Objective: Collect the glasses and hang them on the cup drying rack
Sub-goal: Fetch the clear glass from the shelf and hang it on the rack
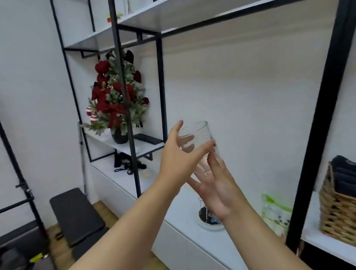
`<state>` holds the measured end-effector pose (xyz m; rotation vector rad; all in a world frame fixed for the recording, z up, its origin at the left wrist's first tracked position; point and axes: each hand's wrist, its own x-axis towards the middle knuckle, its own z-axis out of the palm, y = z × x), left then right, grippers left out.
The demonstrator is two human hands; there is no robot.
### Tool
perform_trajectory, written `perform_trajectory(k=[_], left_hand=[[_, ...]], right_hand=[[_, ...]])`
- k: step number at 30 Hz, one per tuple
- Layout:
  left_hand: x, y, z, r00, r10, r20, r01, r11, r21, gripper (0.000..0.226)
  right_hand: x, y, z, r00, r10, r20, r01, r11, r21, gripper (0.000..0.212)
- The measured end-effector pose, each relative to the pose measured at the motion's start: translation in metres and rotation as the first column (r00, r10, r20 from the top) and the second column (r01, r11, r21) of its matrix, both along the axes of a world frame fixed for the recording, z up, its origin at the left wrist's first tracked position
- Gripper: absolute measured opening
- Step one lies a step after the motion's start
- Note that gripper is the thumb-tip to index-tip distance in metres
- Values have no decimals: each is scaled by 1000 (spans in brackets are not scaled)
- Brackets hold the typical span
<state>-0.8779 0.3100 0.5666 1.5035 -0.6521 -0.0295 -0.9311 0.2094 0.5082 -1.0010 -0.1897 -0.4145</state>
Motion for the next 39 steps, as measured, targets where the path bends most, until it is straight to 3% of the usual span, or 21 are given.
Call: perform_trajectory(k=[4, 11, 14, 16, 18, 22, 25, 30, 39], left_hand=[[49, -19, -4, 999, 46, 11, -46, 998, 38, 99], [124, -77, -32, 982, 32, -184, -33, 999, -3, 98], [152, -95, -46, 979, -3, -205, 12, 999, 44, 100], [173, -102, -58, 978, -30, -208, 48, 995, 85, 89], [193, -110, -69, 976, -37, -214, 61, 992, 107, 71], [232, -128, -93, 967, -9, -256, 48, 988, 149, 80], [262, -141, -113, 963, -38, -266, 86, 981, 173, 71], [320, -162, -159, 973, -86, -214, 137, 962, 237, 50], [440, -202, -266, 937, -292, -193, 350, 790, 504, 42]], right_hand=[[55, -20, -4, 999, 33, -7, -32, 996, 85, 56], [128, -84, -14, 998, -1, -61, 16, 970, 243, 75], [145, -124, -12, 974, -186, -130, 187, 982, -2, 64], [155, -150, -10, 930, -343, -130, 304, 918, -253, 66], [162, -174, -12, 902, -413, -130, 334, 856, -395, 70], [180, -210, -26, 867, -479, -135, 364, 795, -486, 77], [197, -225, -44, 833, -528, -165, 372, 756, -539, 85], [227, -241, -83, 720, -663, -205, 357, 607, -710, 93], [291, -242, -186, 471, -803, -365, 297, 534, -792, 97]])
